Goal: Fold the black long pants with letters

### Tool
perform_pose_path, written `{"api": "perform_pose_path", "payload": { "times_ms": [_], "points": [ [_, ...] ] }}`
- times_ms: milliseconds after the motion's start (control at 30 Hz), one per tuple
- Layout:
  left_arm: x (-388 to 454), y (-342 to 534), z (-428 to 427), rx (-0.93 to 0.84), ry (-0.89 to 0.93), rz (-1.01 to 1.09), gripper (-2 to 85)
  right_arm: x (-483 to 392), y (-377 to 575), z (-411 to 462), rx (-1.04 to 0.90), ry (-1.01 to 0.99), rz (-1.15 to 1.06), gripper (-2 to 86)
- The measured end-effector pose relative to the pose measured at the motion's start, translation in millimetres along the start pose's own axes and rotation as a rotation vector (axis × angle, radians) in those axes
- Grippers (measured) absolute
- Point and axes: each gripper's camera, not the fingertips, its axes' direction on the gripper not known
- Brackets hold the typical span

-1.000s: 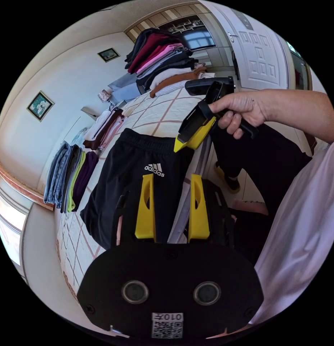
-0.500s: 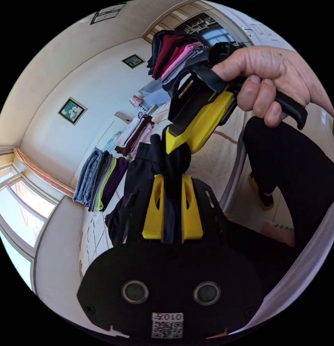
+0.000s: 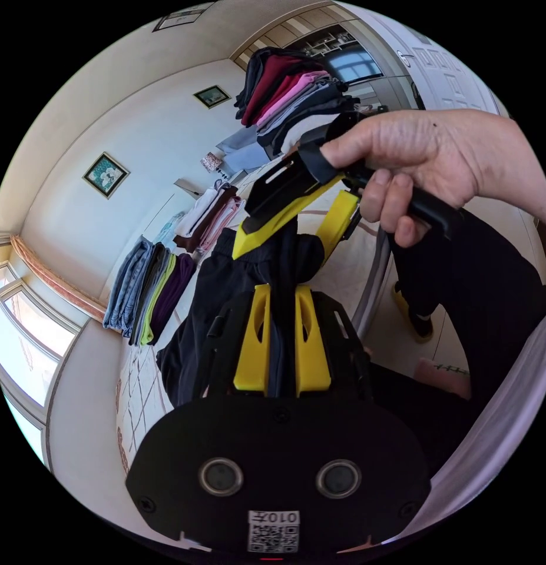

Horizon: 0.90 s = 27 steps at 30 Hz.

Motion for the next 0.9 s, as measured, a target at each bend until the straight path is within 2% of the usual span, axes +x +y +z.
{"api": "perform_pose_path", "payload": {
  "times_ms": [67,167,233,267,333,433,500,667,733,900],
  "points": [
    [-11,13,3,-0.010,0.039,-0.020,9.4,-5,-8,0,-0.026,0.005,-0.006,13.6],
    [-56,58,-11,0.015,0.220,-0.170,9.6,-17,-8,-14,-0.033,0.041,-0.027,11.5],
    [-104,126,-28,0.024,0.323,-0.375,9.8,-22,-7,-25,-0.013,-0.010,-0.042,11.0],
    [-115,147,-31,0.021,0.334,-0.433,9.9,-23,-7,-32,0.006,-0.069,-0.053,10.9],
    [-158,242,-30,-0.020,0.377,-0.731,10.3,-21,-7,-40,0.036,-0.159,-0.054,10.8],
    [-191,342,-16,-0.024,0.432,-1.019,11.7,-17,-9,-47,0.053,-0.197,-0.046,10.8],
    [-202,380,0,0.013,0.510,-1.127,12.6,-16,-8,-50,0.066,-0.224,-0.033,10.8],
    [-204,453,68,0.107,0.831,-1.353,14.8,-23,-8,-63,0.096,-0.304,-0.030,10.8],
    [-194,479,94,0.210,0.978,-1.439,15.7,-27,-7,-67,0.097,-0.293,-0.030,10.8],
    [-168,533,135,0.394,1.160,-1.616,18.0,-26,-7,-68,0.106,-0.351,-0.005,10.7]
  ]
}}
